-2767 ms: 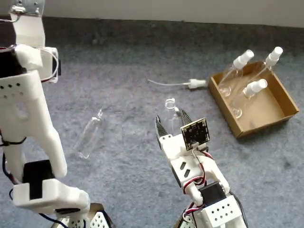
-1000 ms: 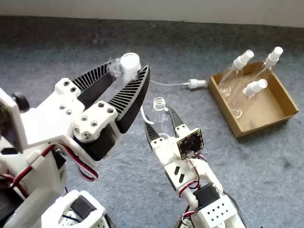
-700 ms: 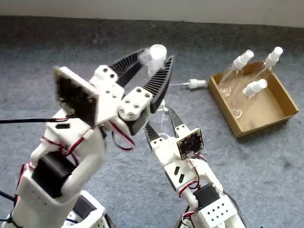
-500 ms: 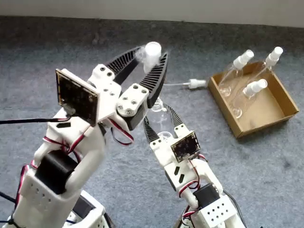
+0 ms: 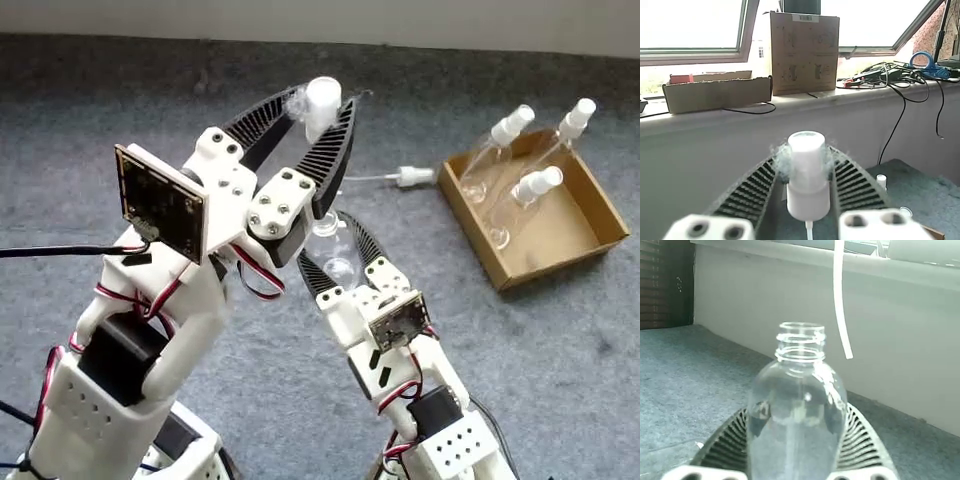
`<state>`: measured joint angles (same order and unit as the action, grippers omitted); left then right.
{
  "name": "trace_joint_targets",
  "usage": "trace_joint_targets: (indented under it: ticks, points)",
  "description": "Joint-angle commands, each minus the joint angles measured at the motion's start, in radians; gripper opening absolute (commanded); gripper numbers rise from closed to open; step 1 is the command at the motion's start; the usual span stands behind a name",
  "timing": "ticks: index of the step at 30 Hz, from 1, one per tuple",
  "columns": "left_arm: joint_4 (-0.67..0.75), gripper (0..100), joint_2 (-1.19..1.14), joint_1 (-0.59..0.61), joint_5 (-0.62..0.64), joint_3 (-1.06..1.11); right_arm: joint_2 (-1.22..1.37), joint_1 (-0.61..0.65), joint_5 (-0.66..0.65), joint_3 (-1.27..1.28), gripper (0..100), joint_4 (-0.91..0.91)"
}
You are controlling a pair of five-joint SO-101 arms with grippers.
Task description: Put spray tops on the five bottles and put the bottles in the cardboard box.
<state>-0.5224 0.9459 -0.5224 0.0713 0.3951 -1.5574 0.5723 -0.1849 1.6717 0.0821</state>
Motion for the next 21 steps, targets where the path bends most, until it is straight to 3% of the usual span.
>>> trace_joint_targets:
  ticks: [1,9,13,21]
  points:
    - [0.018,0,0.050,0.012,-0.008,-0.077,-0.010,0.005,-0.006,0.097,0.5,0.027]
    - [-0.032,0,0.107,-0.021,-0.006,-0.082,-0.010,-0.061,0.005,0.097,0.6,0.021]
    - [-0.037,0,0.110,-0.054,-0.006,-0.073,-0.010,-0.139,0.140,0.097,0.6,0.016]
    - [-0.035,0,0.105,-0.059,-0.006,-0.071,-0.010,-0.162,0.149,0.088,2.2,-0.143]
